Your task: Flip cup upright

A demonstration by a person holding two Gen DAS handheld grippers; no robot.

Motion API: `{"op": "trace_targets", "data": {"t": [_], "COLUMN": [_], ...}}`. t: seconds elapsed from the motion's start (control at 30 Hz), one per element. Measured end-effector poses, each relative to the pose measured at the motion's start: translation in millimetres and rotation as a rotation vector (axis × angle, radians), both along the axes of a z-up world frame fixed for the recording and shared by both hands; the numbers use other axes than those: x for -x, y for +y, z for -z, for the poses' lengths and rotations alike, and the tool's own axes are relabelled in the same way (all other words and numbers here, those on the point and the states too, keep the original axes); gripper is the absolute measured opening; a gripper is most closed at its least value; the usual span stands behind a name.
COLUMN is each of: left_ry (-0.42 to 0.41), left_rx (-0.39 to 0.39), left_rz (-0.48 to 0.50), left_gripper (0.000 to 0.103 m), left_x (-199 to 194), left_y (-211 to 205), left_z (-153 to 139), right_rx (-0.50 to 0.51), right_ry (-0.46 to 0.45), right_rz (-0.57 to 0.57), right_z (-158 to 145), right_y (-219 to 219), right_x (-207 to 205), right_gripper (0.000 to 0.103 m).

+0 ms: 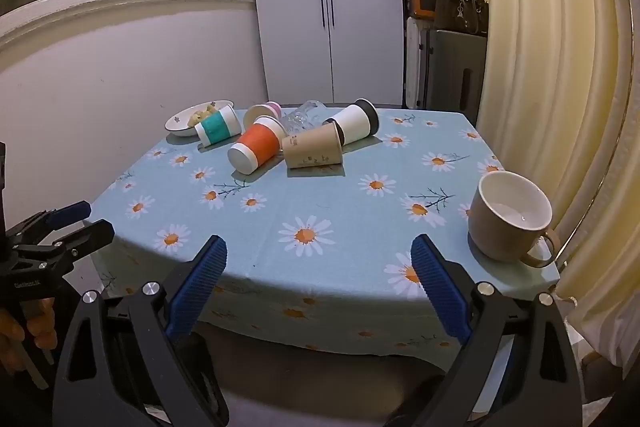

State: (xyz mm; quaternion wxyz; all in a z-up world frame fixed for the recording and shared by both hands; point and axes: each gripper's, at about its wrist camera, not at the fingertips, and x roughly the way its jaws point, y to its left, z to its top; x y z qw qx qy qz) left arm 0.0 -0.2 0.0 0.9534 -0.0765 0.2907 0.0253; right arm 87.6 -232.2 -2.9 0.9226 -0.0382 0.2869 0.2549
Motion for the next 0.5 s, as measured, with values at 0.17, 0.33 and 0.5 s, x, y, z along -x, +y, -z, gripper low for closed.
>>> {"op": "trace_targets", "data": {"t": [0.17, 0.33, 0.5], "left_ry": [0.001, -0.002, -0.001], "left_rx": [0.004, -0.001, -0.001], "left_rz": [-0.003, 0.001, 0.0], "left_gripper": [0.096, 0.096, 0.096], "left_x": [-0.6, 0.0, -0.1], "left_y": [0.8, -0.2, -0.4], "left_z": [0.3, 0.1, 0.2], "right_rx": [0.014, 0.015, 0.018], "right_ry": [0.005, 0.006, 0.012], "right_rz": [0.002, 0.004, 0.003], "right_z": [1.2, 0.0, 1.1], "right_y": [1.6, -1.1, -2.0], "right_x": [-0.3, 0.6, -0.1], "right_gripper": [0.092, 0.092, 0.092]}}
